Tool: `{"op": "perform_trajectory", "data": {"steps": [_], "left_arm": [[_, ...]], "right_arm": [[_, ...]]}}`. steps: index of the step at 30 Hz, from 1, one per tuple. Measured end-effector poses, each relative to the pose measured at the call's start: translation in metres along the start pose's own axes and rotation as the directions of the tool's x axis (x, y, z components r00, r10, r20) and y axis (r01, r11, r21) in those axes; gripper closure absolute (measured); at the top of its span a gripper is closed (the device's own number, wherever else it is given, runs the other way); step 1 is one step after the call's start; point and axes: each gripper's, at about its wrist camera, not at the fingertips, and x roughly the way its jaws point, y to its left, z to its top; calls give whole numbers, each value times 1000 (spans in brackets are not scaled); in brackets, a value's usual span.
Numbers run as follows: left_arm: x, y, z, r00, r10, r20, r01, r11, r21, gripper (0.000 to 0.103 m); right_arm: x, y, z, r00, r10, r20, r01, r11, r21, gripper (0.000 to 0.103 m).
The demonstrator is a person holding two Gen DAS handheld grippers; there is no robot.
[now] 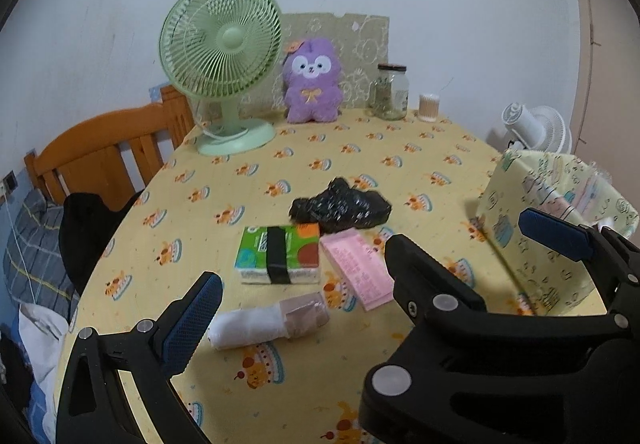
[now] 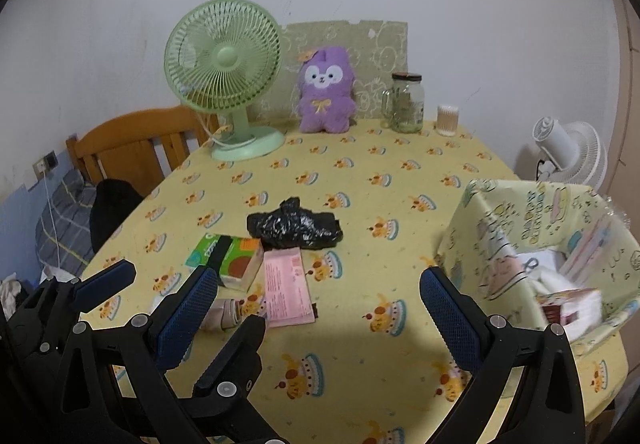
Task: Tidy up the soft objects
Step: 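Move both tools back to the remaining items on the table, then grasp the pink paper packet with the right gripper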
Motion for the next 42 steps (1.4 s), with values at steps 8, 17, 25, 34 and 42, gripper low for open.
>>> {"op": "perform_trajectory", "data": {"steps": [8,17,25,34,42], "left_arm": [[22,17,-10,997,34,-63,-35,999,-13,0],[43,36,-17,990,74,-120,-79,996,-37,0],[59,43,-22,980,61,-192,-76,994,-75,8],[68,39,-18,976,27,-217,-42,997,-64,25],[77,32,-11,977,47,-209,-56,998,-40,26]], "right_arm": [[30,11,-8,998,20,-65,-20,1000,-12,5],[52,24,-11,993,30,-111,-35,998,-45,6],[70,22,-16,985,23,-169,-28,999,-26,7],[88,21,-13,973,34,-228,-42,999,-30,15],[104,18,-9,963,34,-267,-37,999,-5,40]]}}
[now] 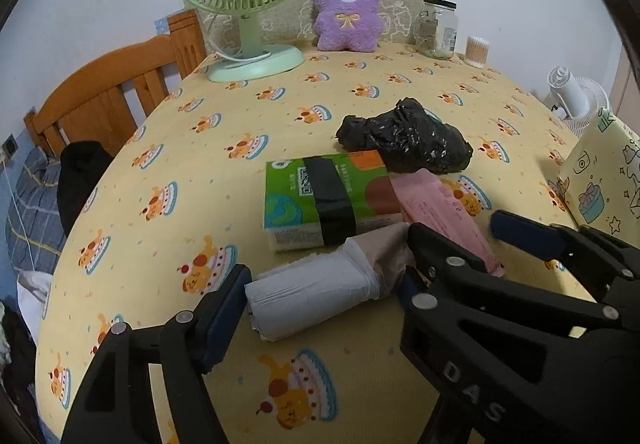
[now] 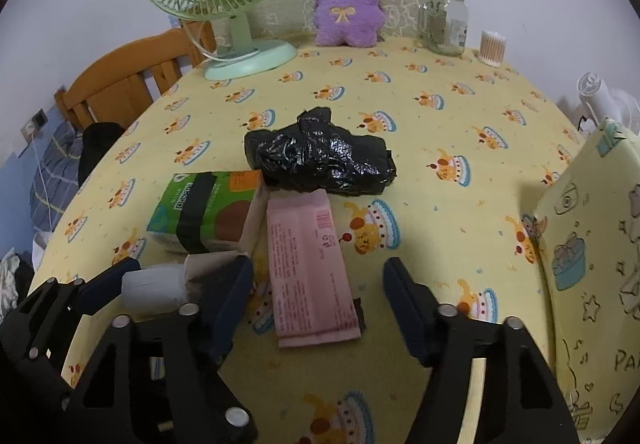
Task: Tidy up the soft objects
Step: 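Grasp the pink paper packet with the right gripper, then grasp the white rolled towel with the left gripper while right holds the pink packet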
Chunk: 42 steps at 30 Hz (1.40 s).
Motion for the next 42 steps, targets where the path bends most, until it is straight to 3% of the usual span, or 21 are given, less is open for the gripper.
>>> {"op": "perform_trajectory", "data": {"steps": [3,6,19,42], "left_arm": [[1,2,1,1000,-10,0,10,1000,-9,26],[1,0,1,1000,-31,4,31,1000,-4,35],[-10,-10,-7,996,-92,2,92,996,-9,49],[-69,-31,-3,989,-97,109,95,995,24,50]], "right_arm": [[2,1,1,1000,5,2,-5,1000,-3,53],[3,2,2,1000,3,1,-3,1000,-9,60],[-12,-4,-8,1000,-2,7,2,1000,-6,61],[-79,-17,-9,993,-10,120,10,1000,5,61]]}}
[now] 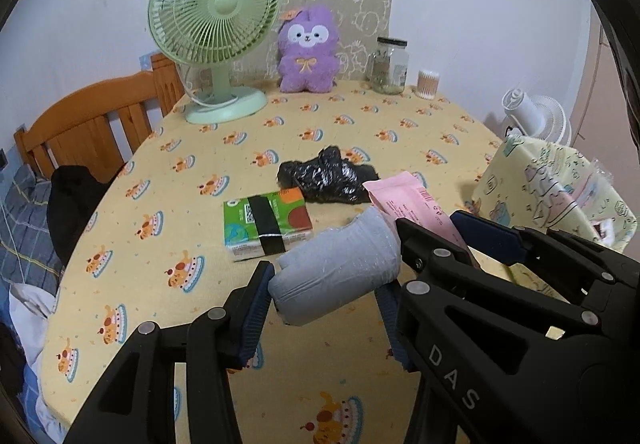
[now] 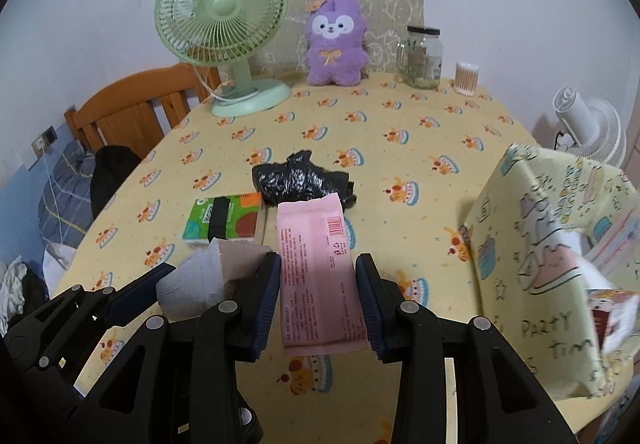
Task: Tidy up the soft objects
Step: 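Grasp the white rolled towel with the left gripper while right holds the pink packet, then carry the white towel and pink packet over the patterned storage box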
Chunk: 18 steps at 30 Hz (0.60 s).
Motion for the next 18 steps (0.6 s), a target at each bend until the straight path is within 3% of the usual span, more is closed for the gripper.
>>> {"op": "perform_trajectory", "data": {"steps": [18], "left_arm": [[-53,-17,16,995,-1,103,-3,999,33,50]], "right_arm": [[-63,-4,14,994,-7,107,7,1000,-4,61]]}}
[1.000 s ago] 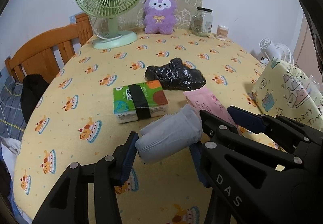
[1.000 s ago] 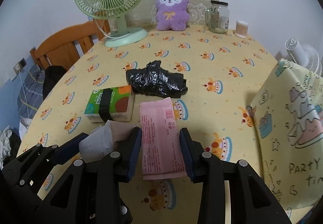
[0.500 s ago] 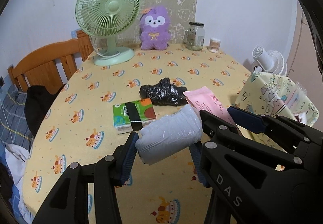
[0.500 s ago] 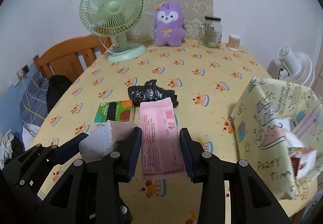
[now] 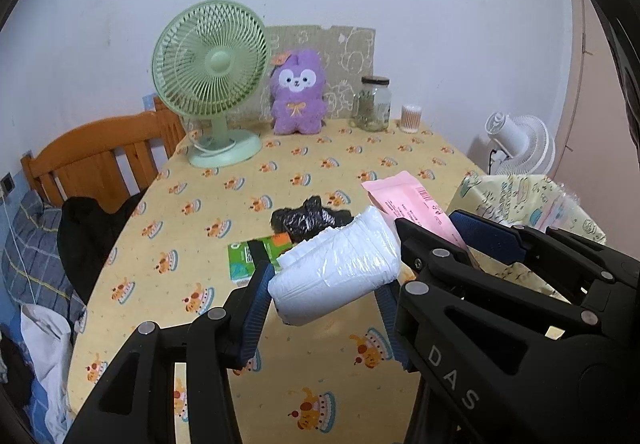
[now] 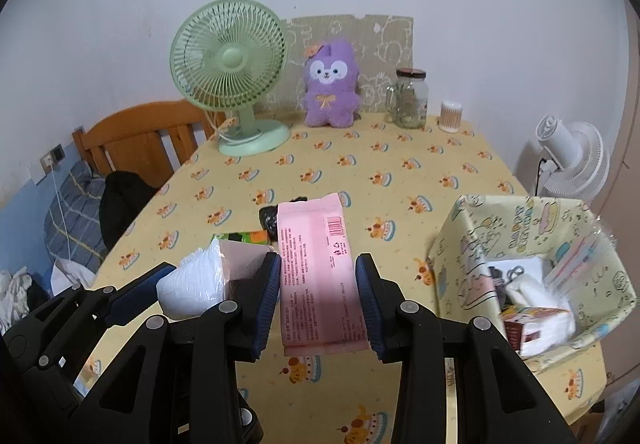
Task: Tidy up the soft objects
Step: 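Carry the white towel and pink packet over the patterned storage box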
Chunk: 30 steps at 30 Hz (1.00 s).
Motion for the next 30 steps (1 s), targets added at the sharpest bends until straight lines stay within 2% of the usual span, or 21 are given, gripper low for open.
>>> {"op": "perform_trajectory", "data": {"steps": [11,30], "left_arm": [[-25,-8,10,999,9,45,-9,1000,6,50],[-33,-33,27,996,-3,84,1,999,34,50]], "right_arm": [[-28,-2,9,999,6,46,-5,1000,-1,61],[-47,-28,22,996,-8,92,6,1000,15,61]]}}
